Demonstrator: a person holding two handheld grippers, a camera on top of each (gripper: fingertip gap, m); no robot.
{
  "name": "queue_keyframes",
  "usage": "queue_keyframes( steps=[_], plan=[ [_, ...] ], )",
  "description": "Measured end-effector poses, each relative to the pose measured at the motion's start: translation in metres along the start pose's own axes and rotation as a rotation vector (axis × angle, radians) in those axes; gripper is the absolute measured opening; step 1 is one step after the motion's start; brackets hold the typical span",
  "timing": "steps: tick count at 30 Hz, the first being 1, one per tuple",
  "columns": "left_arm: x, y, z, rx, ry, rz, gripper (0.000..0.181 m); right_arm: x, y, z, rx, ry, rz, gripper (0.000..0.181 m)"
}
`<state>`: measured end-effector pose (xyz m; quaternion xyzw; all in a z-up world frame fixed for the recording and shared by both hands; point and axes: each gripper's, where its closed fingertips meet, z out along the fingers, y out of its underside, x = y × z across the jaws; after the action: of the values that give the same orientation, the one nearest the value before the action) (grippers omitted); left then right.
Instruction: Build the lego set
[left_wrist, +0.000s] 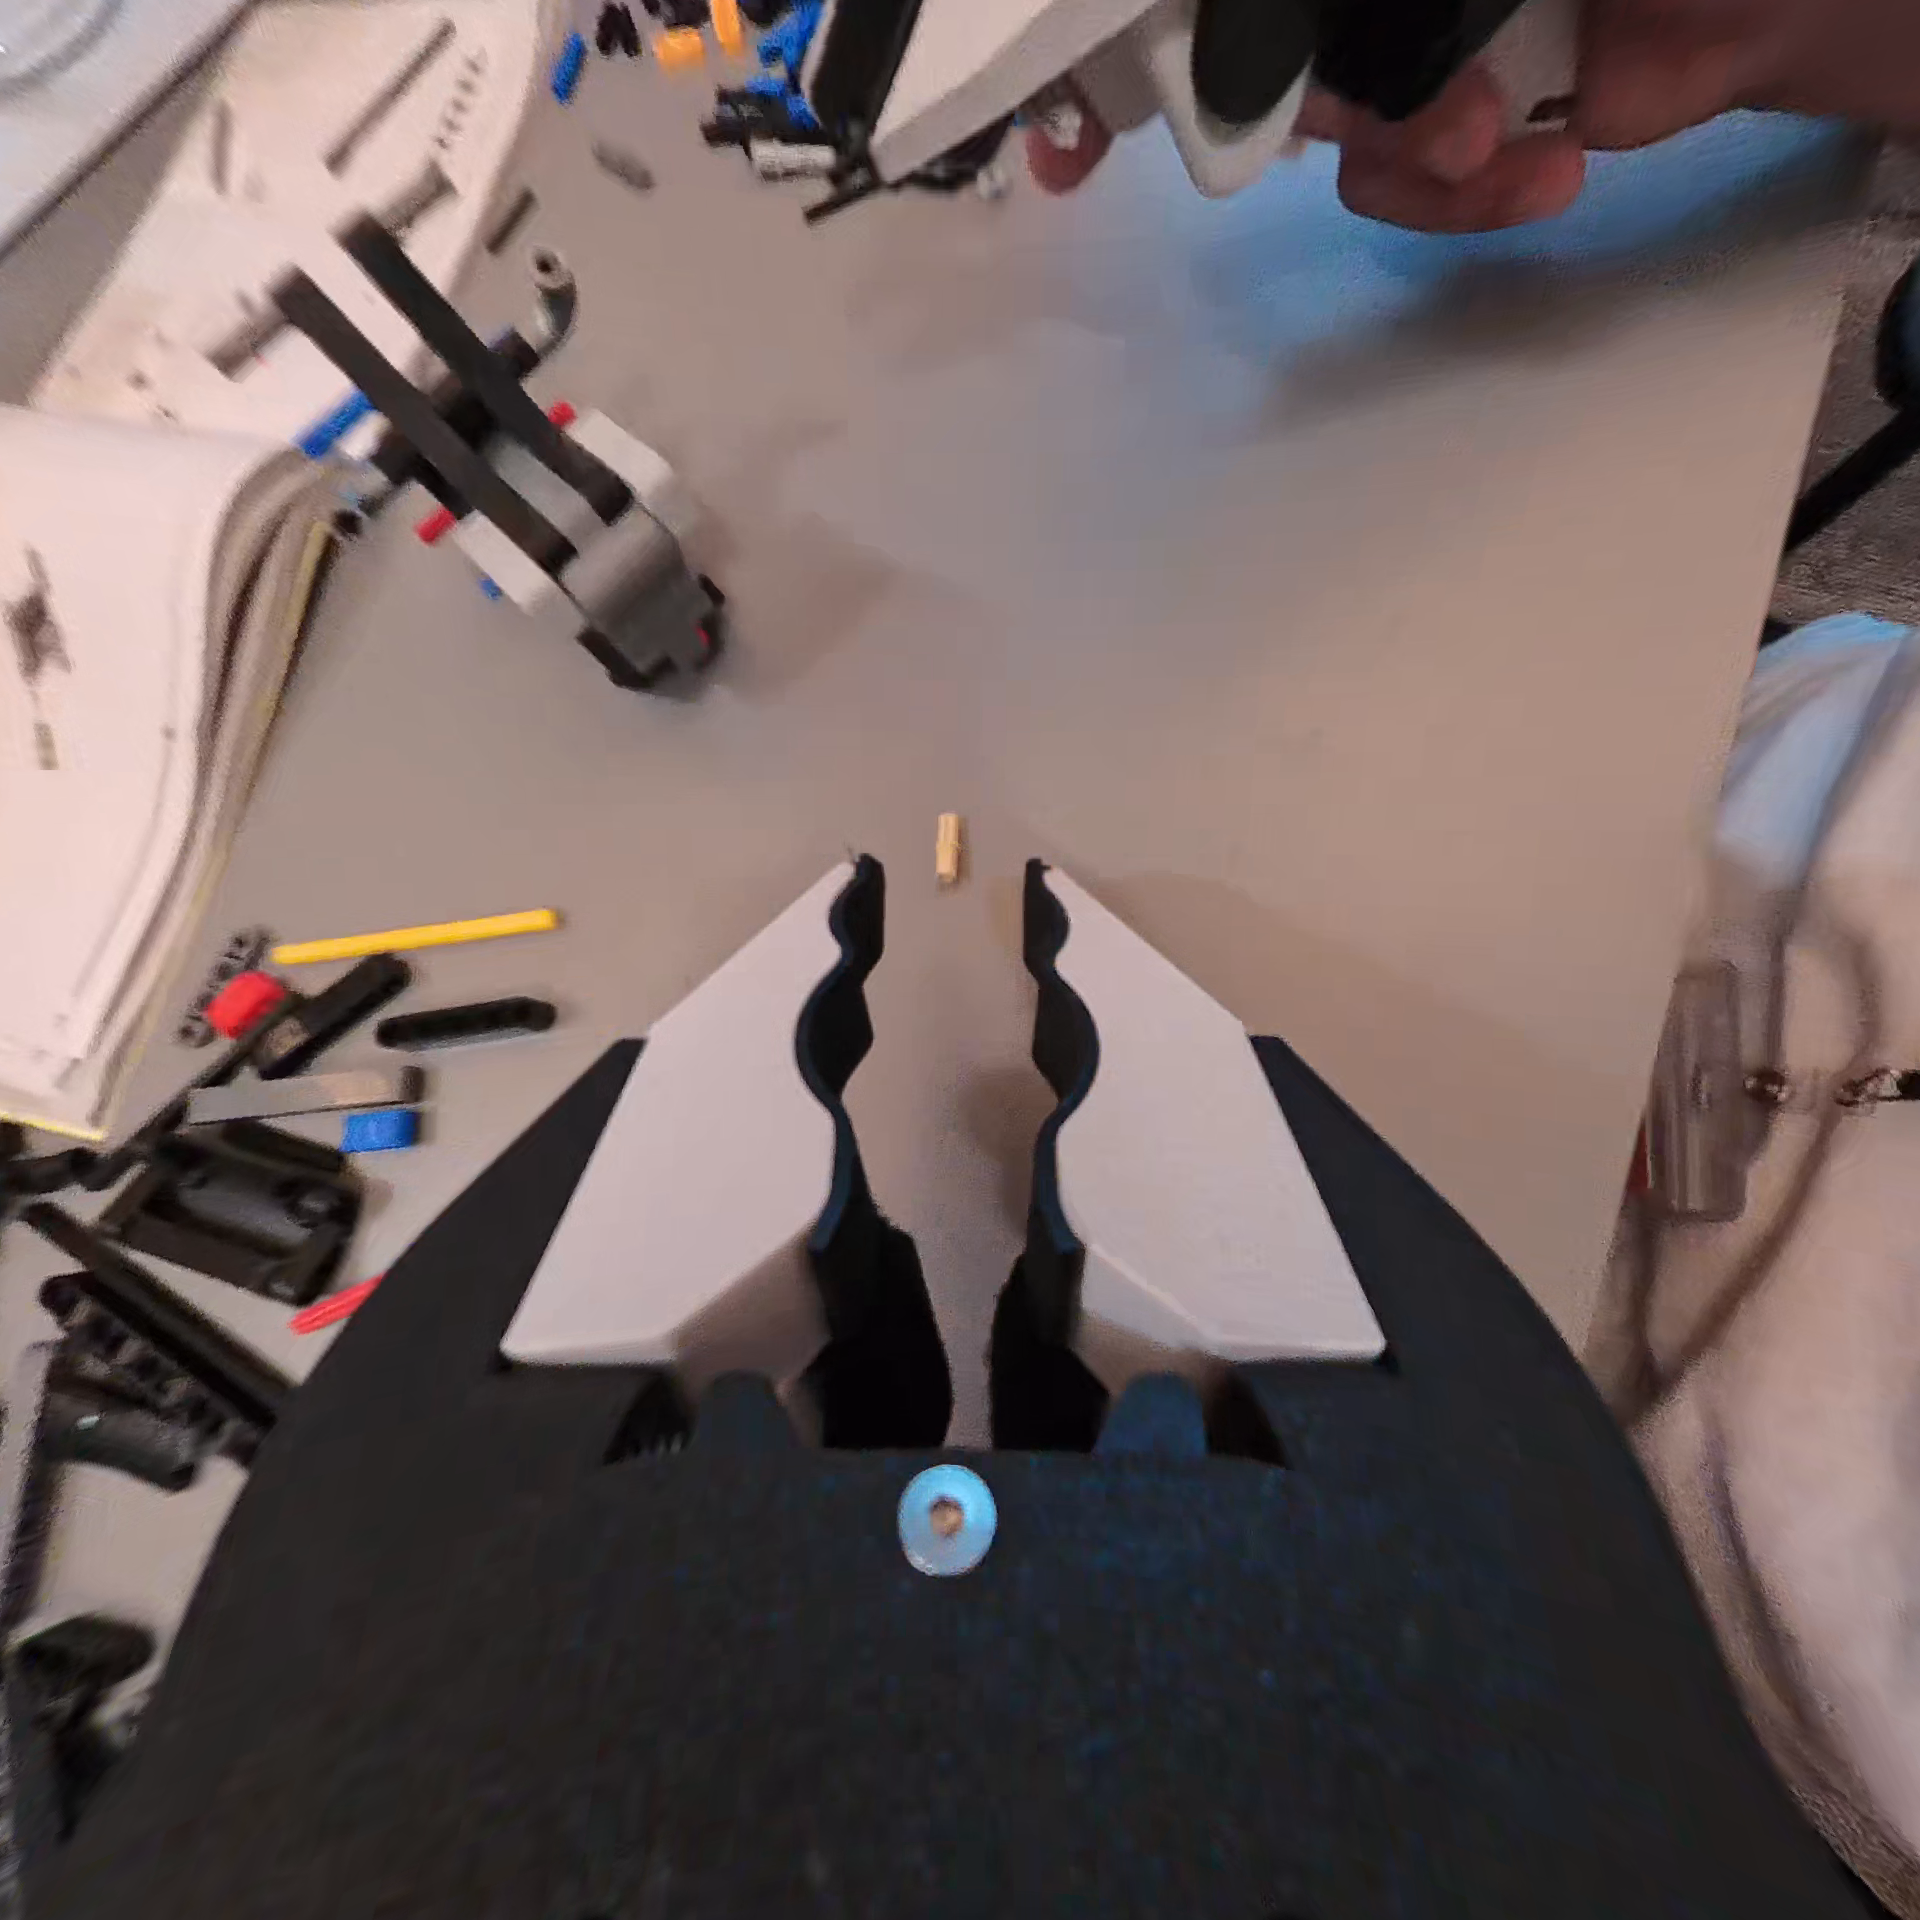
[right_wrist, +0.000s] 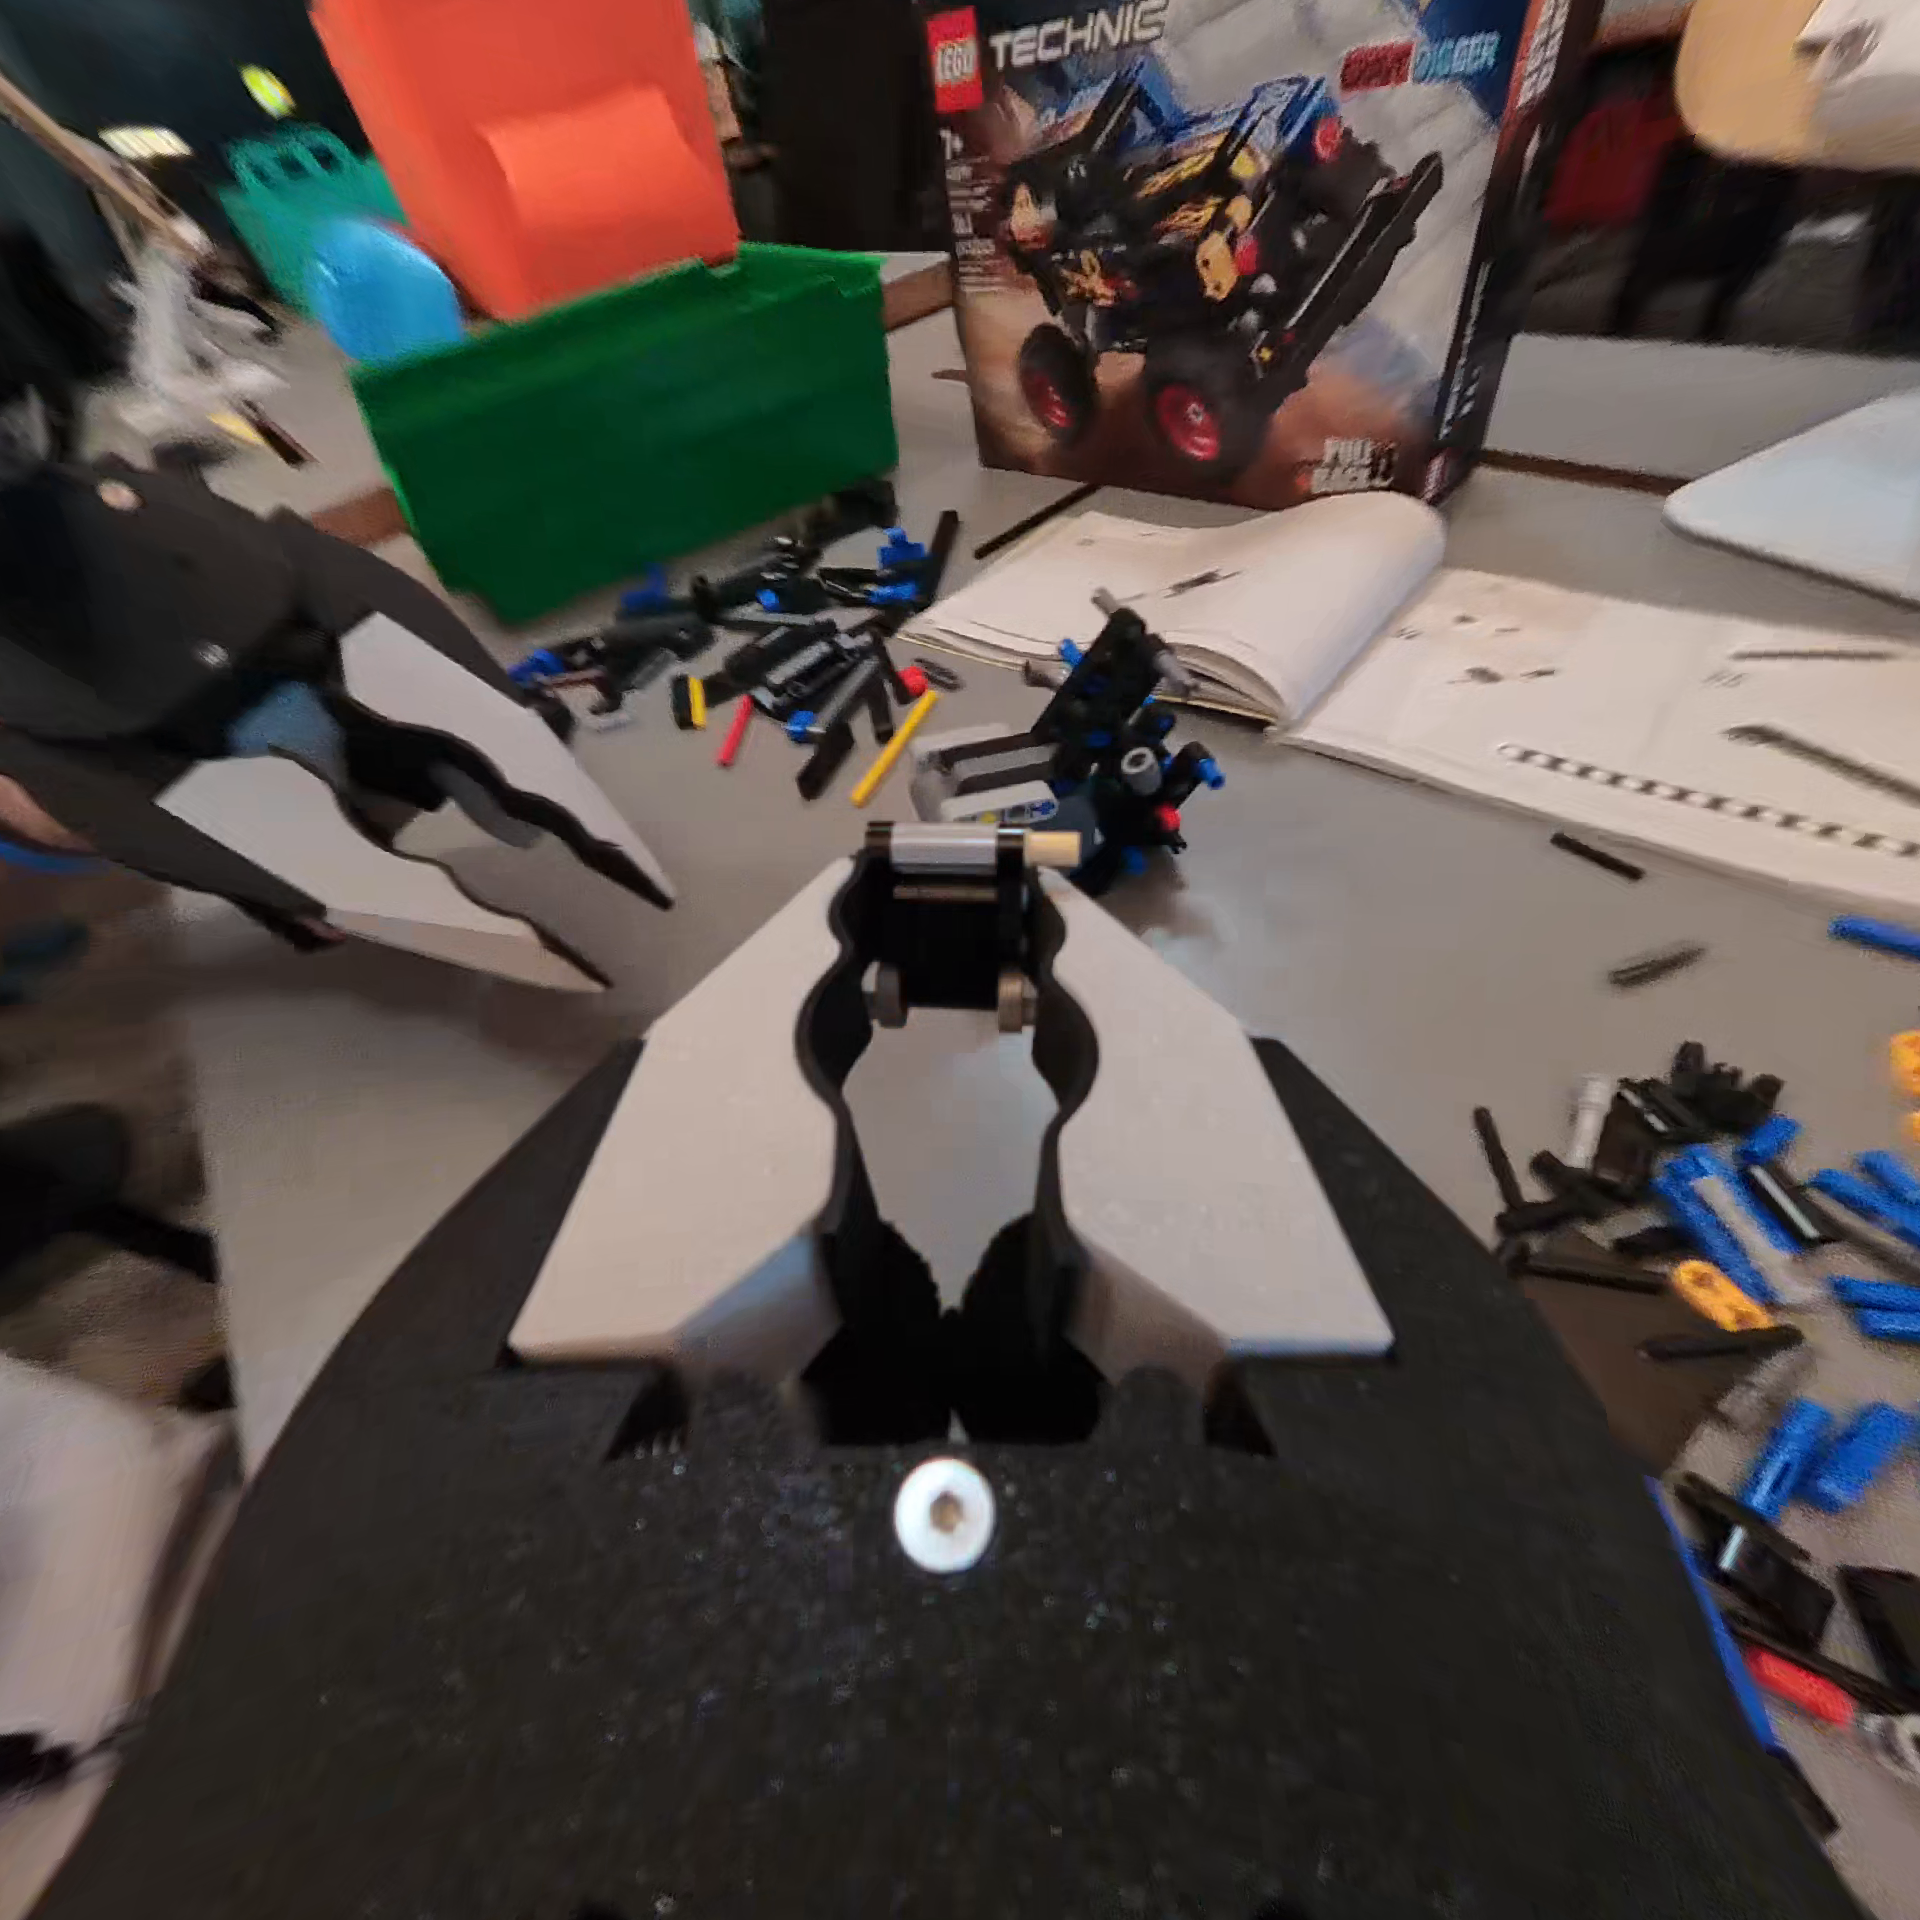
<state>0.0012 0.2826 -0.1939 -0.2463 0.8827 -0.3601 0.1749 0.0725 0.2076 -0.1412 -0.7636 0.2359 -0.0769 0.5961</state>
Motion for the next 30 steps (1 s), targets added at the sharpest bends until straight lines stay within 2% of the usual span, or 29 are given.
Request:
queue_keyframes(
  steps=[6,9,12,14,18,22,28,30],
  plan=[
    [-0.002,0.008,0.016,-0.007,0.068,-0.044,0.022,-0.007,0.013,0.010,-0.022,0.035,-0.076,0.026],
    [-0.001,0.006,0.020,0.004,0.114,-0.077,0.020,-0.008,0.009,0.009,0.002,0.039,-0.089,0.026],
    [-0.003,0.011,0.026,-0.026,0.108,-0.069,0.015,-0.007,0.009,0.008,0.004,0.029,-0.068,0.026],
    [-0.001,0.009,0.029,-0.017,0.112,-0.078,0.003,-0.006,0.008,0.008,0.011,0.021,-0.050,0.026],
    [0.003,0.004,0.034,0.011,0.121,-0.099,0.003,-0.007,0.007,0.008,0.015,0.016,-0.050,0.026],
    [0.004,-0.026,0.025,0.169,0.079,-0.020,0.003,-0.008,0.008,0.009,0.011,0.055,-0.115,0.026],
    [0.000,-0.065,0.012,0.330,0.036,-0.054,0.003,-0.010,0.025,0.016,-0.109,0.220,-0.438,0.026],
    [0.002,-0.073,0.010,0.343,0.059,-0.081,0.003,-0.014,0.024,0.018,-0.110,0.234,-0.456,0.026]
  ],
)
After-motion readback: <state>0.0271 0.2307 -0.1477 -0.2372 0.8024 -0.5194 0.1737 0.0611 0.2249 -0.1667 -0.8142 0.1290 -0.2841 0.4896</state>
